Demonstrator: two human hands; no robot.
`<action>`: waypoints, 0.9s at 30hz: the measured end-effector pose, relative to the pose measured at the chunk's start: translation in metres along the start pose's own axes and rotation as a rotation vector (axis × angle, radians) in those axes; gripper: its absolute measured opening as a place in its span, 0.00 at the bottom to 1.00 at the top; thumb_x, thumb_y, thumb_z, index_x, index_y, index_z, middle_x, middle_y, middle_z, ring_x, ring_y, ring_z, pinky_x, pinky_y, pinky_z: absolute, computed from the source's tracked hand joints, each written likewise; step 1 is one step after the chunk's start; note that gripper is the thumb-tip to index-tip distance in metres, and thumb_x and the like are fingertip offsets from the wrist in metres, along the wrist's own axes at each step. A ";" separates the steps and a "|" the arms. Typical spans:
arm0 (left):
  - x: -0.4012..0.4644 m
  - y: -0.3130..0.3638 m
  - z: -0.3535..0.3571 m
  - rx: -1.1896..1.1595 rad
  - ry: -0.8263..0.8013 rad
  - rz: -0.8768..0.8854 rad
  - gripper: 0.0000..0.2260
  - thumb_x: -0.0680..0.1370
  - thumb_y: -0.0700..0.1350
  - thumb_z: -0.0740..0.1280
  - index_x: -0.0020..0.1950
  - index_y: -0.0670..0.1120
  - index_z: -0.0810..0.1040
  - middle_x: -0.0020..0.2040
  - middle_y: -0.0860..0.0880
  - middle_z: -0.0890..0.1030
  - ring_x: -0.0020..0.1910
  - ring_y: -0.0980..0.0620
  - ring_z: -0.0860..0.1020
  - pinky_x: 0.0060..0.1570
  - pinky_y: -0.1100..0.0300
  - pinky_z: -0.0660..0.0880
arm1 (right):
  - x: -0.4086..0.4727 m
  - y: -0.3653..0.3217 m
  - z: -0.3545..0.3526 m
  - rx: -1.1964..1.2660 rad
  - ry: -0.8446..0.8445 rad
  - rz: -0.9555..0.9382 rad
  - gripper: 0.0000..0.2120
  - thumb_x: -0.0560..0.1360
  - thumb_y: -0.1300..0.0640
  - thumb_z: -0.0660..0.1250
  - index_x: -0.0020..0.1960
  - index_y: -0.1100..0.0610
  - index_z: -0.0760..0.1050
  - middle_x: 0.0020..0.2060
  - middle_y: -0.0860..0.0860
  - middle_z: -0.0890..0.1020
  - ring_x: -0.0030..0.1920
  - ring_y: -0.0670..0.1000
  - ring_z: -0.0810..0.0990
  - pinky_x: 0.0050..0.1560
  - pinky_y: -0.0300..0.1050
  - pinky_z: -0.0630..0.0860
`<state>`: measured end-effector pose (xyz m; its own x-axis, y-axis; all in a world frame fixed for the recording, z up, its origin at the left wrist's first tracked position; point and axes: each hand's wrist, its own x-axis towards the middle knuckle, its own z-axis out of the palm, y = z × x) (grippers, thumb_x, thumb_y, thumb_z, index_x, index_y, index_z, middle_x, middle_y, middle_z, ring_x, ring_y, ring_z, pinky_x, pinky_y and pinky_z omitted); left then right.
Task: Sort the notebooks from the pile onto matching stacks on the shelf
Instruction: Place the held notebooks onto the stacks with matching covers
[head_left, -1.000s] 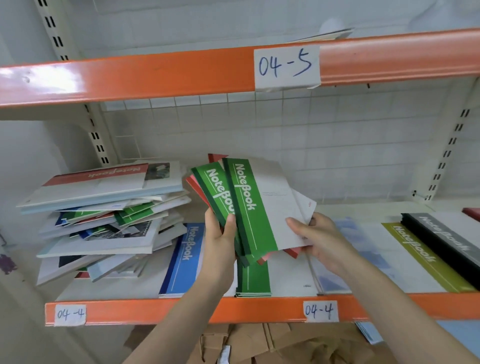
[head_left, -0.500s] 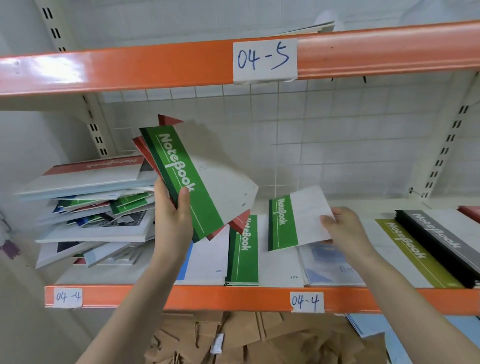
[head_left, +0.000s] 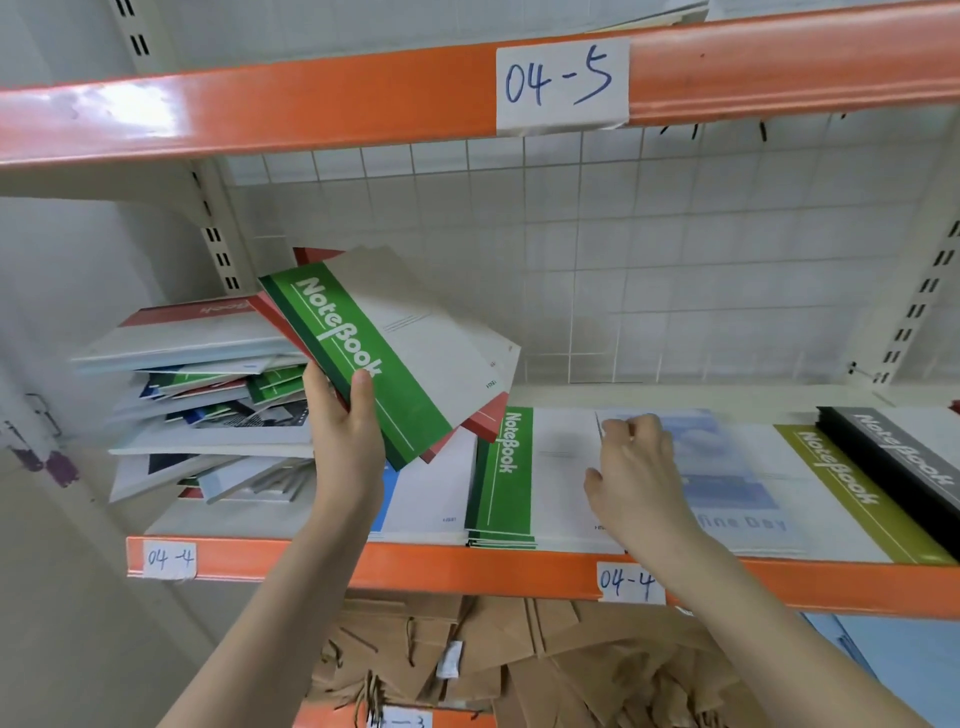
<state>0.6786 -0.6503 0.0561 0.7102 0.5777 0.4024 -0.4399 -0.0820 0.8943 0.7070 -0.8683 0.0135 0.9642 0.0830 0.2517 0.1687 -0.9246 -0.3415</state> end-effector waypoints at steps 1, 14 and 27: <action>-0.001 0.000 0.000 -0.008 0.001 -0.005 0.10 0.83 0.42 0.56 0.59 0.55 0.69 0.52 0.54 0.77 0.52 0.52 0.76 0.60 0.40 0.74 | -0.002 -0.002 -0.001 0.028 0.001 -0.064 0.18 0.79 0.58 0.59 0.68 0.61 0.65 0.62 0.56 0.66 0.63 0.55 0.65 0.58 0.43 0.68; -0.005 -0.008 0.001 -0.074 -0.067 -0.042 0.10 0.83 0.41 0.56 0.57 0.55 0.70 0.54 0.53 0.77 0.55 0.51 0.76 0.59 0.45 0.76 | -0.008 -0.002 0.023 0.004 -0.309 -0.436 0.25 0.81 0.46 0.53 0.76 0.51 0.57 0.75 0.47 0.58 0.74 0.48 0.56 0.73 0.41 0.50; -0.011 -0.014 0.012 -0.216 -0.202 -0.309 0.10 0.83 0.45 0.58 0.61 0.54 0.73 0.57 0.52 0.81 0.55 0.49 0.81 0.46 0.46 0.80 | 0.004 0.009 0.010 0.756 -0.124 -0.040 0.12 0.81 0.61 0.56 0.56 0.53 0.76 0.56 0.47 0.80 0.58 0.48 0.78 0.57 0.37 0.72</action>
<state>0.6835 -0.6652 0.0413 0.9106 0.3758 0.1717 -0.2796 0.2545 0.9258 0.7138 -0.8727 0.0026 0.9628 0.1935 0.1884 0.2546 -0.4176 -0.8722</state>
